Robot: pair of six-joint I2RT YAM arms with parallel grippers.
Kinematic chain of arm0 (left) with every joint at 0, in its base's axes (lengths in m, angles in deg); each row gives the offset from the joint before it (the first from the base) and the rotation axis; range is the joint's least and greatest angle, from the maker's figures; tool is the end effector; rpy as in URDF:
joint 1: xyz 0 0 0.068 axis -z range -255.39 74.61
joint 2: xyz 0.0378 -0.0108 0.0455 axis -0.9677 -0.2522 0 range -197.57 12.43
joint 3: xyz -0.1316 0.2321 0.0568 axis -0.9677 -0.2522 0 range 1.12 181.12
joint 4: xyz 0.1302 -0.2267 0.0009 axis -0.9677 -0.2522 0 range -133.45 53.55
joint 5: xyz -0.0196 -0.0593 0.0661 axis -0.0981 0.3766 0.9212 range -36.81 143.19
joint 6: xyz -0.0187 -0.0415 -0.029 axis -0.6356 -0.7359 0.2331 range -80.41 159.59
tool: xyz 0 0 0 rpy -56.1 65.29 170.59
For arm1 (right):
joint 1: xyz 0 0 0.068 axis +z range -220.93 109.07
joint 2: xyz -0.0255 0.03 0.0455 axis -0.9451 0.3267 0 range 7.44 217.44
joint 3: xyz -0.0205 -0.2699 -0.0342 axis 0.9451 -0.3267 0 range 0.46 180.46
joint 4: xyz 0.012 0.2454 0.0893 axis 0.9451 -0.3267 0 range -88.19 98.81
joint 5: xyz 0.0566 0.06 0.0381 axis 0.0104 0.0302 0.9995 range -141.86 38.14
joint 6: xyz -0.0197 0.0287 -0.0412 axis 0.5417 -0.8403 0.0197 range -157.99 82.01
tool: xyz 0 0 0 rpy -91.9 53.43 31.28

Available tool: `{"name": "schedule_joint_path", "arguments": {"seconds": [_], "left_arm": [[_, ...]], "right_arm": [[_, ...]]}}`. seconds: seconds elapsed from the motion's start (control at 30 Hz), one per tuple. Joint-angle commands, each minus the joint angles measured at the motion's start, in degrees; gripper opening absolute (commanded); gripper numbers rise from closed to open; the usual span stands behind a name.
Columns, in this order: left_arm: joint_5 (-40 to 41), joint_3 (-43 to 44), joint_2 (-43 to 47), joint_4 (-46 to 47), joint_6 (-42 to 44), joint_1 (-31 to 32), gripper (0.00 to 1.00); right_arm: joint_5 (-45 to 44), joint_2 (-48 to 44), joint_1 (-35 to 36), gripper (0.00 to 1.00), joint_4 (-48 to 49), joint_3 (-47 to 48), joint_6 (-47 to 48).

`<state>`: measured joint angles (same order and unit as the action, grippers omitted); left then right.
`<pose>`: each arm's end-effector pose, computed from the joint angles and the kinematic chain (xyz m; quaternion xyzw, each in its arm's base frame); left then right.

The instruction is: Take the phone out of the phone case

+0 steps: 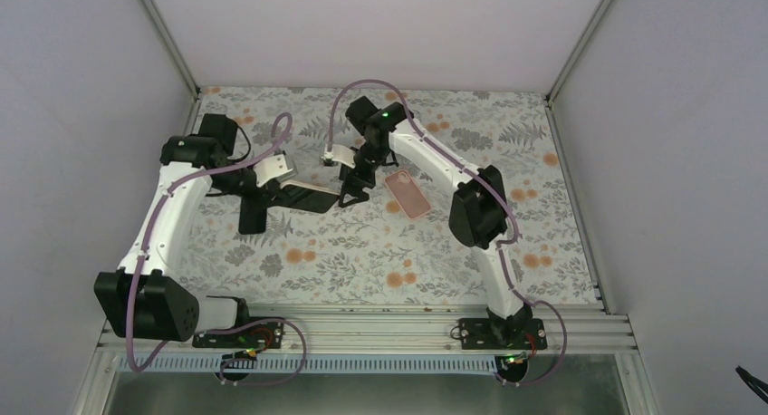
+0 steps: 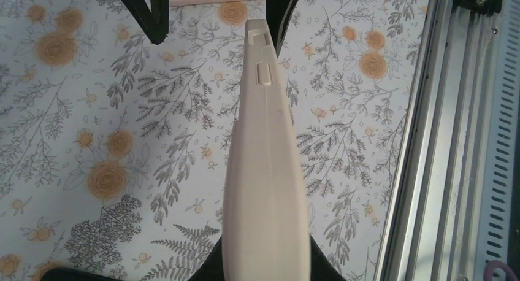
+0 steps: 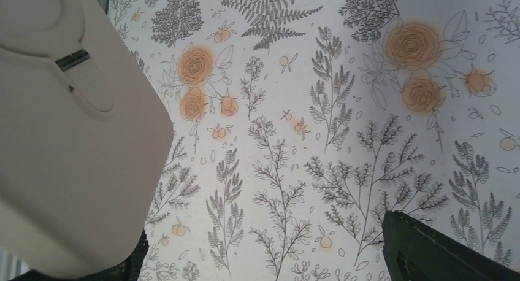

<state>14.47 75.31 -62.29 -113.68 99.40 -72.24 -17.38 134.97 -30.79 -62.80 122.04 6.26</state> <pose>0.2159 -0.0343 0.3263 0.5200 0.7815 -0.2424 0.2450 0.3332 0.3074 0.2563 -0.6615 0.6818 0.2907 0.1140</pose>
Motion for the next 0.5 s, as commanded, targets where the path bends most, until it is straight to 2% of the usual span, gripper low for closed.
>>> {"name": "schedule_joint_path", "arguments": {"seconds": [0.0,0.47], "left_arm": [[-6.2,1.8,0.0,-0.6,0.1,1.5,0.02],[-8.3,0.7,-0.6,-0.6,-2.6,8.0,0.02]], "right_arm": [[-0.3,2.6,-1.6,0.93,1.3,3.2,1.6],[-6.9,3.5,-5.1,0.92,8.6,6.4,1.0]]}}
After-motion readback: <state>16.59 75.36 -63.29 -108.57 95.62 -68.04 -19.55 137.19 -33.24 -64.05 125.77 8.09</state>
